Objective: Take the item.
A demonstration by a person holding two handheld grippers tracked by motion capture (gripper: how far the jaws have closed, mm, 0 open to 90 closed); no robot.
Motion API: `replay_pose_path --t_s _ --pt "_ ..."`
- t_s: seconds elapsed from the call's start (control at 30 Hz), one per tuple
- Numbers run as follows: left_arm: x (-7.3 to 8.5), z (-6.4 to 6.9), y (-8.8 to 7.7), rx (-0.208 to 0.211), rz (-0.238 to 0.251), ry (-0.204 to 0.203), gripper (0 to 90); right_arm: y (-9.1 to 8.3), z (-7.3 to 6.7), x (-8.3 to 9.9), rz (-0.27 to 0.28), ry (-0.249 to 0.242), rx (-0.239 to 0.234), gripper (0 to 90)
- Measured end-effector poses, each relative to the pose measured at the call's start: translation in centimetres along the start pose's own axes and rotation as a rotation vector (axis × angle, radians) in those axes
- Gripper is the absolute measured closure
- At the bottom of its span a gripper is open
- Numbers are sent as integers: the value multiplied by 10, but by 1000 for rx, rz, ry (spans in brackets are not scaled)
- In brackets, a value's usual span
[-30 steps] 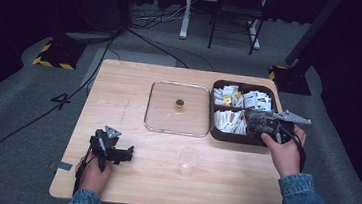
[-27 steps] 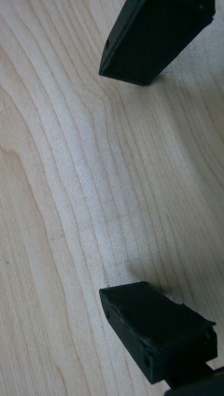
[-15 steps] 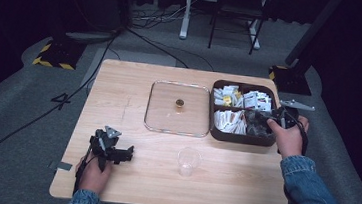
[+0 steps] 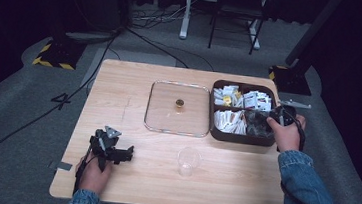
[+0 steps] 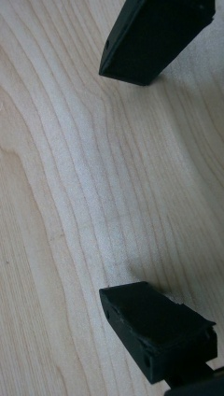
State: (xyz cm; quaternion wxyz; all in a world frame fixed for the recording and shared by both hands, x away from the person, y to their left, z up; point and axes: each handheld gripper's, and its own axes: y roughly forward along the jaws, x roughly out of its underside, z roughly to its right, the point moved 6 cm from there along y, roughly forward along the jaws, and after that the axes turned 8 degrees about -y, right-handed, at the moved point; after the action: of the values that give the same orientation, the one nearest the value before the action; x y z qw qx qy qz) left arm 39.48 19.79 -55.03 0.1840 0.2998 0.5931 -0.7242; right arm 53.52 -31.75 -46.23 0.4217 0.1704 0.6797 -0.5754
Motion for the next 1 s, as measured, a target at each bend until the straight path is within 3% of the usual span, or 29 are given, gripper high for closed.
replay_pose_path --t_s 0.23,0.5,0.8,1.0 --pt "0 0 0 0 0 0 0 9 -6 5 -29 -20 -12 382" --pt "0 0 0 1 1 0 0 13 -8 10 -68 -61 -10 704" --pt "0 0 0 1 1 0 0 4 -2 6 -41 -60 19 724" --pt "0 0 0 0 1 0 0 -3 2 2 -15 -49 14 722"
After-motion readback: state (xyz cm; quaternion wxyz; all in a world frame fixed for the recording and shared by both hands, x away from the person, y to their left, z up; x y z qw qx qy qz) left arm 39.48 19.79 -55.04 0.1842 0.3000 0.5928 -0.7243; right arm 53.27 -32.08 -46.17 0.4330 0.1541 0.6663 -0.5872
